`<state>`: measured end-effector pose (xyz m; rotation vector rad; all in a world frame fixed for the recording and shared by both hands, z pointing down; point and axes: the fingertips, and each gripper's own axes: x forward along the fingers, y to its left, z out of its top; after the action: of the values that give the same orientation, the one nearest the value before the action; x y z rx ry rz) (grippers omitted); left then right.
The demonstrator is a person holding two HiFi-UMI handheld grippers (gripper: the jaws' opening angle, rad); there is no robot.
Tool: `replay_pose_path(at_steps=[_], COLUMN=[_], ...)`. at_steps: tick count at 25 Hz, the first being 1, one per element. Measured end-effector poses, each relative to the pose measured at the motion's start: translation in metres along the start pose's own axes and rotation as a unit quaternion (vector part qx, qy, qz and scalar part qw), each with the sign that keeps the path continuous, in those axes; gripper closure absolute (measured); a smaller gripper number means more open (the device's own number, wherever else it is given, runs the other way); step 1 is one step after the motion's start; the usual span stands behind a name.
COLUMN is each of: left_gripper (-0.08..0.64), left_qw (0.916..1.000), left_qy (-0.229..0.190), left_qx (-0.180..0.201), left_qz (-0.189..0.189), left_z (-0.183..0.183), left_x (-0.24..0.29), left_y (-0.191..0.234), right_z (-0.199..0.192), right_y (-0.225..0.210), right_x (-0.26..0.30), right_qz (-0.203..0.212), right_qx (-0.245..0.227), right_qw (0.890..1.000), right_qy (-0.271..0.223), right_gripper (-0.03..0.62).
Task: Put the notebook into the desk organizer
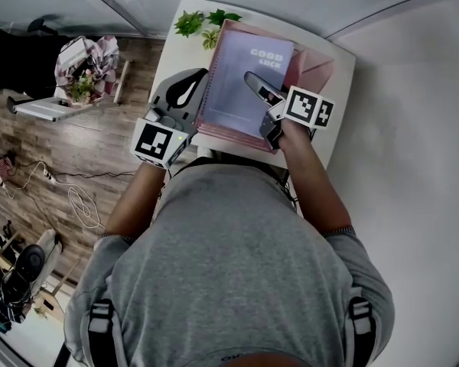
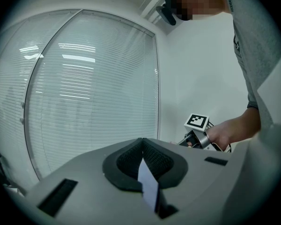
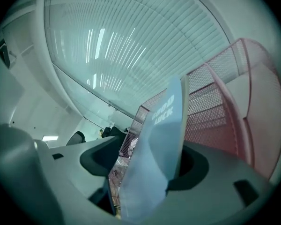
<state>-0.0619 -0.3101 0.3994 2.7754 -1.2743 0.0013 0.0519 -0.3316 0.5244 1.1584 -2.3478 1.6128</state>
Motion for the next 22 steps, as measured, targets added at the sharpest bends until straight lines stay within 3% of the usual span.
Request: replay_pose_path(at_steps=[7, 18, 22], left_gripper=[0.540, 0.540, 0.540], left_qw=[1.0000, 1.0000, 1.0000], left_qy=[-0.003, 0.000, 0.002], left_qx=[0.000, 0.000, 0.000], left_qz=[-0.004, -0.002, -0.002], left_z=[0.004, 0.003, 0.003], left_x=[0.001, -0.004, -0.004], left_y=[-0.005, -0.002, -0.002], right_z=[0.001, 0.013, 0.014], right_y=[-0.002, 0.012, 0.009], right_x=[-0.001, -0.010, -0.013], right_qz=[-0.044, -0.052, -0.077], right_qx=[-0.020, -0.037, -0.060], right_qw=[0.999, 0.998, 0.995], right_qy=[0.000, -0.027, -0.025], right_gripper=[0.133, 0.103, 0.080])
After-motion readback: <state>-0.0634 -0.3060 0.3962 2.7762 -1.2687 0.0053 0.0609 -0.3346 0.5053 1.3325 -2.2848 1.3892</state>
